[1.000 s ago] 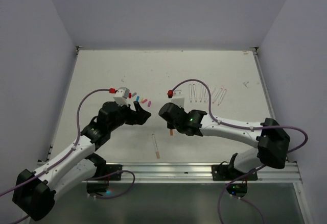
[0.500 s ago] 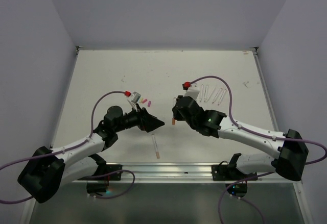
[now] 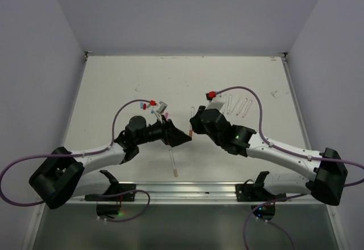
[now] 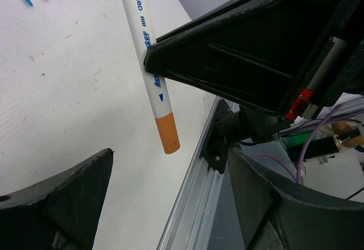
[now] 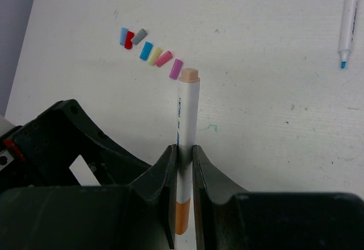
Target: Open the pen caps
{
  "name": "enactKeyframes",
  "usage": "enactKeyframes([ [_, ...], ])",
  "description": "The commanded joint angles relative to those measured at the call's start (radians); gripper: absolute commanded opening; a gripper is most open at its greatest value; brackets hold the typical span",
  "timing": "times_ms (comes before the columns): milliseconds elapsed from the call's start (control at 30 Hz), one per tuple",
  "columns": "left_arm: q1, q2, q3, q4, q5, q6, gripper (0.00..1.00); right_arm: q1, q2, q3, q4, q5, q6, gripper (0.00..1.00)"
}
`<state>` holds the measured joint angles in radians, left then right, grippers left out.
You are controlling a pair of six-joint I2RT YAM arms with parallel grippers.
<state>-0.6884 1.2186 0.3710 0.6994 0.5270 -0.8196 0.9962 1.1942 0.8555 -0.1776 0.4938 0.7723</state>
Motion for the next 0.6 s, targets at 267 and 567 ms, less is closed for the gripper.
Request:
enactKeyframes([
  [267, -0.033, 0.081, 0.062, 0.159, 0.001, -0.050, 0.68, 0.002, -0.044, -0.041, 0.112, -0.015, 0.008, 0.00],
  [567, -0.043, 0.105, 0.066, 0.180, -0.001, -0.062, 0.48, 0.002, -0.070, -0.075, 0.155, -0.027, 0.028, 0.00],
])
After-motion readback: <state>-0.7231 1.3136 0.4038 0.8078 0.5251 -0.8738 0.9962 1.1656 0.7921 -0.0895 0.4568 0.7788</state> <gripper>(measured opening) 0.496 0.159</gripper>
